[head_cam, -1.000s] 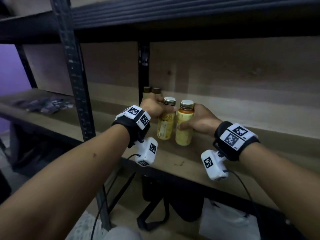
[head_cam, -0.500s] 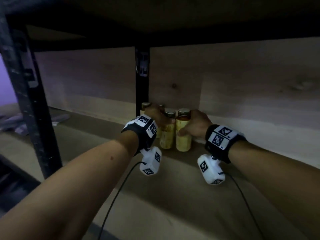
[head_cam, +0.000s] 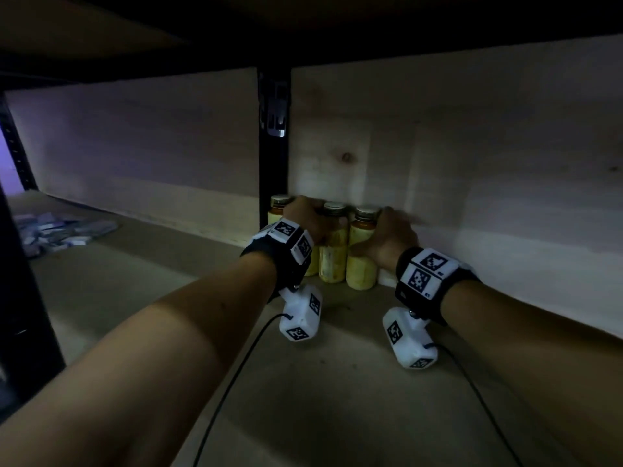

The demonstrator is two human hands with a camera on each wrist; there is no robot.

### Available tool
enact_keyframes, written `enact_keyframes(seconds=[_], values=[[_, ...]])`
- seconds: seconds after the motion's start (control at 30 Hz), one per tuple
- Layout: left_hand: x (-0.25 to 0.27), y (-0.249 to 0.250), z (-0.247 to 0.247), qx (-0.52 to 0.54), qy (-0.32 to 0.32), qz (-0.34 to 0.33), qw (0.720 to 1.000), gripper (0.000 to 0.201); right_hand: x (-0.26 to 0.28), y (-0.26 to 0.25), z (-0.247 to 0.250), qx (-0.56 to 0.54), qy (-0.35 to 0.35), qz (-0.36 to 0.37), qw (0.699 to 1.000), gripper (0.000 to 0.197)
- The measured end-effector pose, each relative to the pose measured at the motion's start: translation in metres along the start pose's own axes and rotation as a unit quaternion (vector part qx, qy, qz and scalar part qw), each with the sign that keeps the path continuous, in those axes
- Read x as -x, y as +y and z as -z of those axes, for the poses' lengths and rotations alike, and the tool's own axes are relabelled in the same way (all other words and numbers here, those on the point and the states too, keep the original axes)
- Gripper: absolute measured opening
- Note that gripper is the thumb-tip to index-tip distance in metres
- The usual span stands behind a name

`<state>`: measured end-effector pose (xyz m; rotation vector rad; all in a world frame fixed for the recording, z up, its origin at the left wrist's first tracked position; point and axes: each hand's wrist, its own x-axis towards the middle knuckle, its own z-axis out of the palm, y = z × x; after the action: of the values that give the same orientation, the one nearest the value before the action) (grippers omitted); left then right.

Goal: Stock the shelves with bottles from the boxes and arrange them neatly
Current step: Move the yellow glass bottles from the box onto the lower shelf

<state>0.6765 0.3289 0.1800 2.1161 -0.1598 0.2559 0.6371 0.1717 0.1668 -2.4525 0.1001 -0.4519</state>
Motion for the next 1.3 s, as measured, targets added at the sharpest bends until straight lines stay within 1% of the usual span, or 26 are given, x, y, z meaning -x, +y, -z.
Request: enact_keyframes(seconds=[0.07,0.13,0.2,0.3,0.37,0.47,0.53,0.6,0.7,0.8,0.87,0.93,1.0,1.1,1.2,1.23,1.3], values=[[0.001,0.0,-0.003,0.003,0.01,0.012,1.0,0.021,0.002,0.001,0.0,-0.022,-0.004,0.005,1.0,0.073],[0.004,0.001,-0.006,-0.003,0.022,0.018,1.0,0.027,0.007,0.004,0.003,-0.057,-0.016,0.015,0.998,0.07],[0.01,0.006,-0.006,-0.03,0.023,0.012,0.999,0.033,0.016,0.005,0.009,-0.071,-0.028,0.015,0.997,0.074],[0.028,0.015,-0.001,-0.071,-0.008,0.005,0.997,0.05,0.033,-0.001,0.025,-0.024,-0.046,0.02,0.998,0.076],[0.045,0.023,0.005,-0.094,-0.023,0.01,0.995,0.055,0.048,-0.011,0.041,0.025,-0.07,0.033,0.997,0.075],[0.074,0.038,0.019,-0.171,-0.041,-0.002,0.984,0.053,0.075,-0.027,0.068,0.091,-0.106,0.063,0.988,0.063],[0.095,0.051,0.032,-0.196,-0.058,-0.019,0.979,0.05,0.096,-0.038,0.086,0.122,-0.125,0.087,0.981,0.054],[0.118,0.064,0.046,-0.22,-0.066,-0.038,0.973,0.049,0.12,-0.046,0.103,0.133,-0.132,0.104,0.977,0.05],[0.155,0.083,0.067,-0.241,-0.087,-0.06,0.965,0.048,0.156,-0.054,0.128,0.153,-0.14,0.116,0.971,0.052],[0.194,0.1,0.083,-0.265,-0.105,-0.089,0.954,0.042,0.191,-0.059,0.149,0.206,-0.16,0.133,0.956,0.058],[0.224,0.109,0.088,-0.271,-0.131,-0.1,0.948,0.039,0.216,-0.059,0.16,0.221,-0.169,0.127,0.952,0.055],[0.256,0.115,0.089,-0.265,-0.163,-0.106,0.944,0.035,0.243,-0.055,0.167,0.243,-0.184,0.102,0.947,0.047],[0.29,0.116,0.085,-0.266,-0.207,-0.108,0.935,0.03,0.271,-0.046,0.171,0.243,-0.222,0.082,0.941,0.035],[0.339,0.105,0.071,-0.273,-0.294,-0.102,0.91,0.021,0.317,-0.027,0.173,0.207,-0.291,0.059,0.932,0.018],[0.385,0.082,0.044,-0.281,-0.373,-0.094,0.879,0.02,0.363,-0.006,0.168,0.206,-0.337,0.039,0.918,0.011],[0.399,0.072,0.034,-0.283,-0.394,-0.093,0.87,0.022,0.376,0.001,0.165,0.213,-0.338,0.044,0.916,0.009],[0.424,0.052,0.012,-0.284,-0.43,-0.091,0.852,0.027,0.399,0.013,0.16,0.224,-0.303,0.063,0.924,0.008]])
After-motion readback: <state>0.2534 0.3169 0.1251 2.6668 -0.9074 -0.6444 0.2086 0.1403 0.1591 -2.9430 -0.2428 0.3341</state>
